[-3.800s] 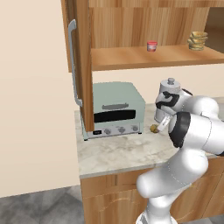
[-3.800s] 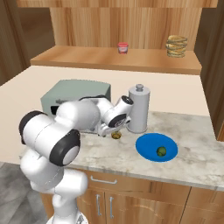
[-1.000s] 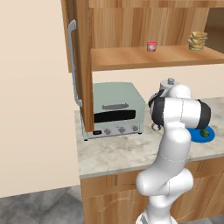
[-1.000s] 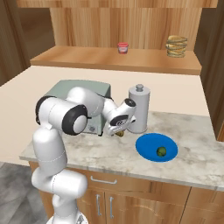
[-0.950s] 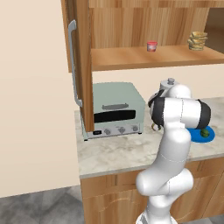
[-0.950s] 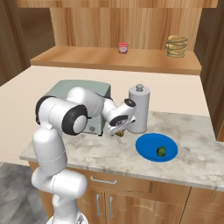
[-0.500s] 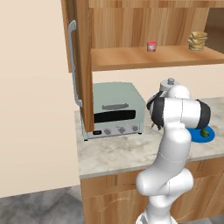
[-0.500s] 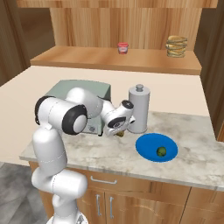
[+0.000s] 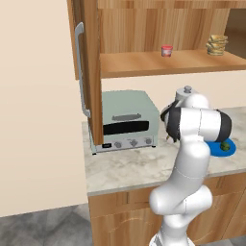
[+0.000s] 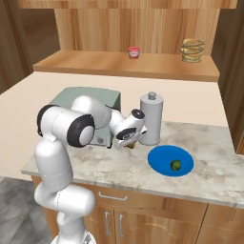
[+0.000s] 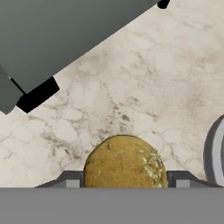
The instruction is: Pick the avocado and bread from the counter and place them on the plate. Then pick the jam from the cabinet and place it next to the plate. Lastly close the cabinet door.
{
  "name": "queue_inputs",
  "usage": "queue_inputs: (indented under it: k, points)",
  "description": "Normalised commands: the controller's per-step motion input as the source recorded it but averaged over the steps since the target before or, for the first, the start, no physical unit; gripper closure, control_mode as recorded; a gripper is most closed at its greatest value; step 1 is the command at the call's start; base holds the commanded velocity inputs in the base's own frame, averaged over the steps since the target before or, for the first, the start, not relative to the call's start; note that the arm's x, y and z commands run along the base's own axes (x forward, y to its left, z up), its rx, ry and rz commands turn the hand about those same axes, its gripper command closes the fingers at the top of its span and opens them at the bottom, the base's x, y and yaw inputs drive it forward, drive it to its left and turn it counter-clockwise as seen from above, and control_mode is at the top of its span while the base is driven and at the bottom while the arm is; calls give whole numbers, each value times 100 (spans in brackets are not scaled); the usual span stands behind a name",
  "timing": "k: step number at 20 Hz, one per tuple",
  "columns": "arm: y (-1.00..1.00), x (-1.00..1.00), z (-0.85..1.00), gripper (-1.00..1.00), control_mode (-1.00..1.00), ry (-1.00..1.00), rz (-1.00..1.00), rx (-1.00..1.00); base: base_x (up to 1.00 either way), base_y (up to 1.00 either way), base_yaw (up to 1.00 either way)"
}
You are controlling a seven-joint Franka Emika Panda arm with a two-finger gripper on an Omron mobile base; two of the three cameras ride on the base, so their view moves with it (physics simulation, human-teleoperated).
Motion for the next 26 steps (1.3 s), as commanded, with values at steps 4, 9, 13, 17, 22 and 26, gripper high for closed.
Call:
queue_inputs:
  k: [4, 9, 13, 17, 22, 26]
  points:
    - [-6, -25, 7, 100, -100, 0, 0, 0, 0, 0, 0]
    - [-11, -34, 16, 100, -100, 0, 0, 0, 0, 0, 0]
    - [-13, -34, 24, 100, -100, 6, 0, 0, 0, 0, 0]
    - [-21, -32, 27, 100, -100, 4, 0, -4, 0, 0, 0]
    - [-30, -27, 26, 100, -100, 0, -1, -13, 0, 0, 0]
    - [-42, -10, 10, 100, -100, 0, -11, -16, 0, 0, 0]
